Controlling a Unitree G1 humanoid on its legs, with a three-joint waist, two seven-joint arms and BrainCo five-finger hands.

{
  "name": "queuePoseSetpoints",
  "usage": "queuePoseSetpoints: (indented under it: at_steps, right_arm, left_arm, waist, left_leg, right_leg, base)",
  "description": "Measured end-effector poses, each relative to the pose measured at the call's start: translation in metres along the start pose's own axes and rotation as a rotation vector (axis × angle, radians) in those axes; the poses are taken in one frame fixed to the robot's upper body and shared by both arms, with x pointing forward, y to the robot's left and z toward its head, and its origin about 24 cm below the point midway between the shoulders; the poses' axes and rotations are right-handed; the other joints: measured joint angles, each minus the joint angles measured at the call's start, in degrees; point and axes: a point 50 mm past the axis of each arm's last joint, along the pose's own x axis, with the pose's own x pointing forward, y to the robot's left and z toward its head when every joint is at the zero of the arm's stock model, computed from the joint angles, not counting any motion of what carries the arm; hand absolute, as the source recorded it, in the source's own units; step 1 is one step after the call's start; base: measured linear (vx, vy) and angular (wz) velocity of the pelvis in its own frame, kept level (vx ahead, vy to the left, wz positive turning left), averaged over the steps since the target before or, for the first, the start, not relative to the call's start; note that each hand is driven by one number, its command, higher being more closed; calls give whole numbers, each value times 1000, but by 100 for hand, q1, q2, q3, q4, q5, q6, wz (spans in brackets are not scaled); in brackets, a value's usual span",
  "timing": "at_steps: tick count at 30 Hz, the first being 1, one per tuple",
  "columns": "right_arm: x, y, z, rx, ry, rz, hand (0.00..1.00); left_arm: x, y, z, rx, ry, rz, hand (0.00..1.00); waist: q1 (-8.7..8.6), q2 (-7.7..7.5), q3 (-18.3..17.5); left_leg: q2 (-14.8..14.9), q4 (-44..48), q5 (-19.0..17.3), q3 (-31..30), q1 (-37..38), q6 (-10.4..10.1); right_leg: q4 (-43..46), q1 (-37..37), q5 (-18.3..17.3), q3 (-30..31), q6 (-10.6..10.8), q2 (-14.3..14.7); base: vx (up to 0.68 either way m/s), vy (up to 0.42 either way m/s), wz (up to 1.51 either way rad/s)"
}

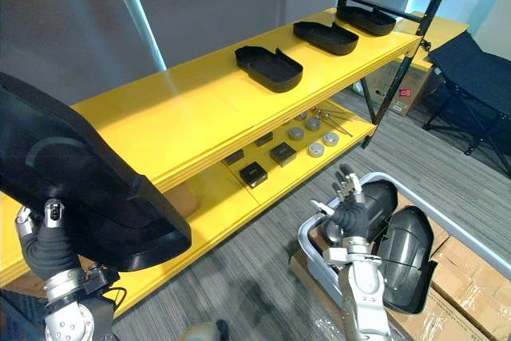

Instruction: Walk over and take plastic housings, then place them on the shelf

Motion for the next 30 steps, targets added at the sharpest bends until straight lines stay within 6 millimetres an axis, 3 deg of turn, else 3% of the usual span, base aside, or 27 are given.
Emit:
queuePoseSetpoints:
  at_steps: [3, 5, 6, 8, 9, 10, 12, 13, 15, 16, 18, 19, 20, 21, 22, 23, 24, 26, 28, 30]
  right_arm:
    - [0, 5, -2, 4, 7, 2, 0]
    - [-1, 3, -6, -1, 20, -23, 0]
    - [-2, 0, -8, -7, 28, -42, 0]
    - [-5, -4, -9, -11, 31, -72, 0]
    - [-5, -4, -8, -7, 13, -83, 0]
    - [-6, -3, -7, -1, -4, -93, 0]
    - [-6, -1, -2, -18, -36, -85, 0]
    - [-4, -2, 2, -22, -61, -88, 0]
    - [-1, -3, 6, -30, -82, -81, 0]
    - [1, -7, 9, -41, -95, -83, 0]
    - [1, -16, 14, -68, -113, -95, 0]
    - [2, -17, 17, -76, -121, -95, 0]
    - [4, -19, 21, -83, -137, -89, 0]
    - [9, -23, 26, -105, -156, -82, 0]
    - [11, -24, 28, -114, -166, -78, 0]
    - [15, -28, 33, -129, -181, -69, 0]
    - [16, -29, 35, -134, -184, -70, 0]
    - [17, -35, 38, -140, -197, -94, 0]
    - [14, -47, 50, -159, -244, -167, 0]
    - [14, -51, 58, -165, -277, -201, 0]
  left_arm:
    - [0, -2, 9, -6, -39, 11, 100]
    - [2, -5, 13, -14, -62, -3, 100]
    - [3, -6, 13, -11, -69, -11, 100]
    - [4, -5, 14, 14, -76, -21, 100]
    - [5, -3, 17, 45, -94, -28, 100]
    - [7, -3, 19, 63, -109, -46, 100]
    - [12, -2, 20, 76, -126, -52, 100]
    - [14, -2, 20, 77, -129, -50, 100]
    - [15, 0, 19, 86, -129, -33, 100]
    - [20, -1, 20, 81, -147, -34, 100]
    - [27, -5, 18, 71, -161, -41, 100]
    - [28, -5, 17, 69, -163, -42, 100]
    - [30, -5, 18, 72, -169, -41, 100]
    - [28, -6, 12, 63, -139, -26, 100]
    - [26, -7, 8, 59, -115, -24, 100]
    - [21, -10, 4, 52, -81, -26, 100]
    - [21, -11, 4, 45, -78, -30, 100]
    - [22, -16, 4, 28, -88, -39, 100]
    - [29, -33, 8, -9, -134, -103, 100]
    - [33, -46, 11, -47, -159, -147, 100]
  waist:
    - [100, -10, 60]
    - [116, 40, 129]
    - [100, 61, 199]
    - [100, 117, 238]
    - [76, 142, 268]
    - [2, 102, 289]
    - [-10, 32, 291]
    - [-5, 26, 294]
    - [-1, 82, 308]
    - [-34, 97, 313]
    - [-67, 73, 288]
    - [-85, 18, 256]
    - [-114, -172, 144]
    - [-106, -73, 131]
    - [-106, 36, 122]
    - [-133, 238, 38]
    - [-119, 302, 9]
    - [-168, 365, -25]
    - [-220, 372, -70]
    - [-222, 355, -59]
  left_leg:
    - [-153, 59, -59, -129, -32, 86]
    - [-234, 266, -220, -330, -78, 220]
    - [-254, 379, -300, -458, -73, 262]
    - [-295, 404, -397, -637, 13, 381]
    - [-348, 356, -439, -811, 145, 457]
    - [-351, 326, -467, -1031, 226, 584]
    - [-335, 296, -468, -1341, 231, 630]
    - [-336, 240, -473, -1435, 290, 644]
    - [-337, 170, -526, -1553, 459, 648]
    - [-340, 198, -572, -1681, 510, 615]
    - [-379, 240, -655, -1923, 528, 502]
    - [-428, 262, -679, -2009, 527, 465]
    - [-559, 280, -750, -2075, 516, 369]
    - [-461, 410, -864, -2177, 521, 239]
    - [-384, 440, -876, -2170, 500, 206]
    - [-211, 351, -895, -2141, 542, 152]
    - [-156, 286, -867, -2112, 553, 104]
    - [-13, -8, -692, -1597, 653, -145]
    - [42, -263, -538, -1017, 634, -38]
    - [23, -436, -466, -1004, 654, -34]
  right_leg:
    - [83, 127, 17, -171, 9, -135]
    - [738, 70, 37, -274, -26, -315]
    - [1345, -87, 129, -228, -189, -449]
    - [2621, -651, 692, 221, -1131, -675]
    - [3143, -935, 1387, 681, -1492, -667]
    - [3516, -1151, 1197, 1152, -1176, -488]
    - [3570, -1405, 163, 1412, -813, -34]
    - [3278, -1518, -115, 1416, -733, 188]
    - [2613, -1626, -285, 1493, -693, 461]
    - [2081, -1661, -271, 1792, -670, 713]
    - [1285, -1611, -177, 2157, -543, 955]
    - [1068, -1601, -92, 2186, -488, 952]
    - [690, -1588, 377, 2223, -516, 896]
    - [529, -1377, 263, 2076, -381, 965]
    - [416, -1283, 283, 1999, -405, 1038]
    - [192, -1152, 314, 1866, -455, 1174]
    - [116, -1112, 334, 1823, -485, 1210]
    - [-119, -887, 354, 1661, -516, 1225]
    - [-353, -802, 363, 1457, -528, 1192]
    - [-393, -826, 365, 1423, -527, 1171]
  base:
    - [60, 95, 37]
    - [14, 132, 59]
    - [-17, 135, 49]
    - [-1, 159, 56]
    - [96, 148, 77]
    - [155, 135, 77]
    - [152, 71, 80]
    - [162, 47, 63]
    - [216, 1, 40]
    - [185, -53, 53]
    - [155, -115, 71]
    - [204, -209, 82]
    - [261, -272, 60]
    - [308, -309, 53]
    - [285, -263, 39]
    - [211, -164, 29]
    - [199, -128, 26]
    - [157, -92, 32]
    - [106, -45, 46]
    - [56, -7, 17]
